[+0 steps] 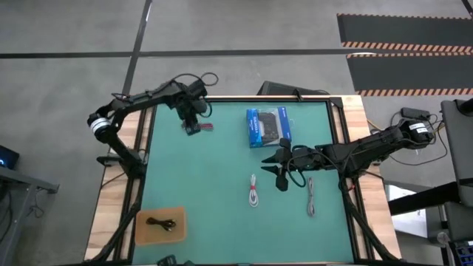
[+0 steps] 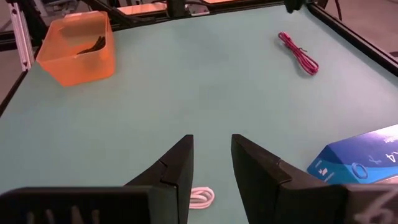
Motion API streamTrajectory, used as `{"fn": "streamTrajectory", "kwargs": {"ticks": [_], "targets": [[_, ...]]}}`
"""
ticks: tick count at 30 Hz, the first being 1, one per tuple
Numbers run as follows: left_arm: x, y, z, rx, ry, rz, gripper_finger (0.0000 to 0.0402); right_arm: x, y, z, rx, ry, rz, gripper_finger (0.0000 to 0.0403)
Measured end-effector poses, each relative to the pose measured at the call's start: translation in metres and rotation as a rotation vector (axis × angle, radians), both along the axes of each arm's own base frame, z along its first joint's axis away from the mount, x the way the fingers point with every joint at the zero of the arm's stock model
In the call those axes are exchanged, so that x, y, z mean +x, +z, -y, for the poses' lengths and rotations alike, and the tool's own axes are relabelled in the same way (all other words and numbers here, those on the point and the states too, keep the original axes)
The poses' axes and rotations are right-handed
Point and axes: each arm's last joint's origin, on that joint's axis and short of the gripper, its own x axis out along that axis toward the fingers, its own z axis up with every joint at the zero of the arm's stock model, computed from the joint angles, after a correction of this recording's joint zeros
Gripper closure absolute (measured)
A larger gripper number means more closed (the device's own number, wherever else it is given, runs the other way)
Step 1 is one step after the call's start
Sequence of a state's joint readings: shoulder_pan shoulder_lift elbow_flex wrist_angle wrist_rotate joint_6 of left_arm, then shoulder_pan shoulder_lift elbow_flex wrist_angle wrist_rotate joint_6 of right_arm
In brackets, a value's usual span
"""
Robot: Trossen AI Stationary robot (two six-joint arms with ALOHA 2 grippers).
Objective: Pick and place USB-C Cables
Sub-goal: Put the pink charger cable into the orange bin
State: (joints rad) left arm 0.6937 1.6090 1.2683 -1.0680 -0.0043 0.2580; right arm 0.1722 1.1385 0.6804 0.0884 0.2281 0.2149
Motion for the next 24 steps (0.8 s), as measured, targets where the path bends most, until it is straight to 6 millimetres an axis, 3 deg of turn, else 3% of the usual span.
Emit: {"fn": "streamTrajectory", "kwargs": {"ticks": [4, 18, 24], "targets": [[0.002, -0.003, -0.014, 0.004, 0.196, 0.081, 0.0340, 0.000, 0.000, 0.000, -0.012, 0.006, -0.001, 0.0310], [0.017, -0.054, -0.026, -0.075, 0.141, -0.029, 0.0339, 0.000, 0.000, 0.000, -0.016, 0.007, -0.003, 0.0307], [0.019, -0.063, -0.028, -0.087, 0.117, -0.051, 0.0309, 0.000, 0.000, 0.000, -0.016, 0.007, -0.007, 0.0309]]}}
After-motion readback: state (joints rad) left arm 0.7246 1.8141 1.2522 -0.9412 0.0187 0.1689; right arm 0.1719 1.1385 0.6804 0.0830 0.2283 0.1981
